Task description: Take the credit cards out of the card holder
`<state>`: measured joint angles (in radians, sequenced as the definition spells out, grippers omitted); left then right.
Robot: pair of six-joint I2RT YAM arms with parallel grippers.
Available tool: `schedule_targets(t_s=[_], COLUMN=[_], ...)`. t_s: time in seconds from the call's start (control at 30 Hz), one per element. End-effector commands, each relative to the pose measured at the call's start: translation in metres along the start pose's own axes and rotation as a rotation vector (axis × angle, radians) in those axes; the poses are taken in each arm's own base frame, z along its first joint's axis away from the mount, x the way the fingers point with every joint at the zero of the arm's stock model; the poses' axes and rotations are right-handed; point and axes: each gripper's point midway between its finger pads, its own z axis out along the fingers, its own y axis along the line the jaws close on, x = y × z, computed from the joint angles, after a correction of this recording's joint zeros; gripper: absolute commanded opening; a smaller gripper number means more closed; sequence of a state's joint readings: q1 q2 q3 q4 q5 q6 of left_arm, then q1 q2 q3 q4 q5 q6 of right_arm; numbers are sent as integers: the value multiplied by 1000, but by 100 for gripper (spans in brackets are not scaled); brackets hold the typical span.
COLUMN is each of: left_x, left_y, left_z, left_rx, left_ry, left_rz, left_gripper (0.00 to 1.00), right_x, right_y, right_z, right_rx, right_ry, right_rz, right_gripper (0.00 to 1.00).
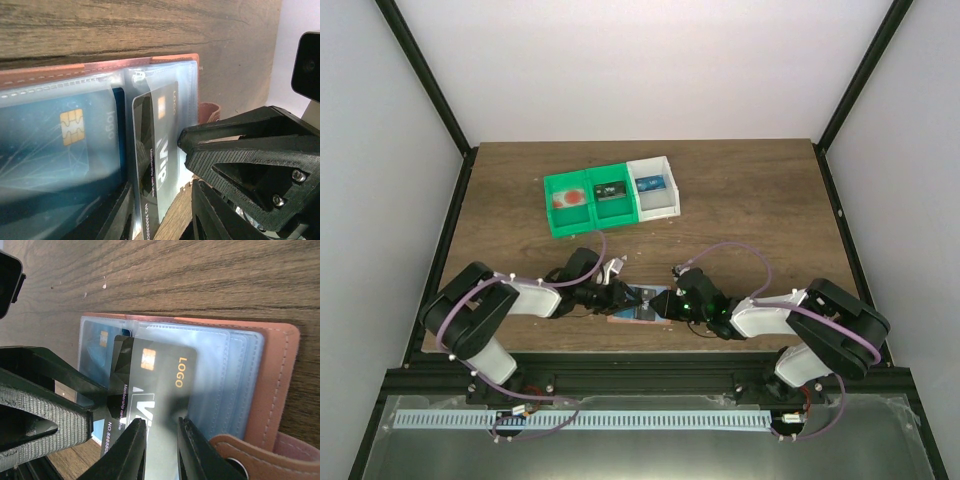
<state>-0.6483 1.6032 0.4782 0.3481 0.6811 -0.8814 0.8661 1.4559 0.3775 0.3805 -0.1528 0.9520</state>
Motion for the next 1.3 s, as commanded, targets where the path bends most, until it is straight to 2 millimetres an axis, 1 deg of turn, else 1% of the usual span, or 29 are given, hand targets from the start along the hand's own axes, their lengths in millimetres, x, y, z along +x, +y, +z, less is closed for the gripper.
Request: schedule_targets(t_s=[0.0, 0.13, 0.33, 0.43, 0.53, 0.6, 0.73, 0.93, 1.0, 1.1, 1.17, 1.27], left_x=[-3, -4, -5, -6, -10, -14, -22, -26, -28, -31, -34, -35], left_y=[-9, -7, -7, -4, -3, -1, 4, 7, 3, -4, -11, -28], left_z=[4, 4, 1, -2, -10, -17, -36, -58, -66, -79, -88, -100], left_rx=[44, 44, 30, 25, 27, 21, 17, -25, -26, -14, 3, 44], left_ry=[1, -11, -21, -31, -59, -93, -173, -268, -303, -369, -408, -440], left_rz=[3, -13, 5, 5, 2, -2, -21, -24, -21, -4, 15, 50], left_gripper=[32, 23, 0, 0, 0, 0, 0, 0, 0, 0, 0, 0], right_x=[4, 3, 2, 2, 3, 2, 1, -1, -4, -10, -14, -17], right_y=[-12, -12, -12, -13, -11, -8, -8, -6, 1, 21, 33, 59], right_z=[2, 0, 0, 0, 1, 2, 6, 4, 1, -4, -8, -17], right_rx=[42, 46, 52, 56, 49, 41, 55, 59, 45, -17, -55, -162], right_ry=[15, 6, 2, 4, 12, 17, 23, 20, 19, 19, 14, 19], right_rz=[6, 12, 21, 26, 19, 7, 3, 7, 6, -1, 4, -10], right_gripper=[20, 20, 20, 20, 21, 21, 21, 22, 22, 25, 27, 32])
